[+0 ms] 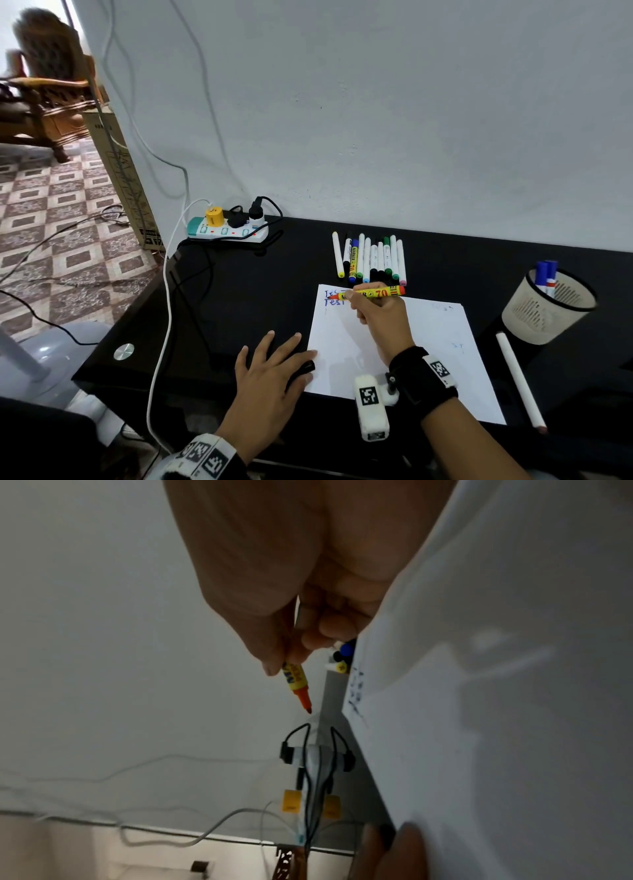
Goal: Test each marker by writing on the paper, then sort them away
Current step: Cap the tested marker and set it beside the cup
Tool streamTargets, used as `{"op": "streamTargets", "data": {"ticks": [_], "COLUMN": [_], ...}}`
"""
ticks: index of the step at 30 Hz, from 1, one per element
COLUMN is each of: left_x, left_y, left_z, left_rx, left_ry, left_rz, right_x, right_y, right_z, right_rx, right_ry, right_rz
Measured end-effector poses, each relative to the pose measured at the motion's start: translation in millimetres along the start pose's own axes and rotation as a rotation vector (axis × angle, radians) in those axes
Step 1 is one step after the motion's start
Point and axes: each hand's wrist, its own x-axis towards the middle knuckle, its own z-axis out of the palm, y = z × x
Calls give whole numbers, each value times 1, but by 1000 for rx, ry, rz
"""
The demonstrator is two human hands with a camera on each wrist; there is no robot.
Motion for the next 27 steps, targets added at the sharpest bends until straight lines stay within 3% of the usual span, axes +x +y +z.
{"op": "streamTargets", "data": {"ticks": [5,7,12,27], "left_x": [0,-2,-9,-37], "left_y": [5,14,49,109], "left_z": [-12,-21,-44,-88], "left_rx": [-109,-151,-278,-445], "left_ry": [-18,37,146,-17], "left_rz": [-10,-4,136,271], "right_x": [-37,-55,-87,-127], "right_y": [-29,-41,-63,-95], "right_z": [-15,-19,-26,-60], "right_rx": [89,51,15,7], "right_ry": [-95,-136,-182,-288], "right_rz": [40,31,0,-161]}}
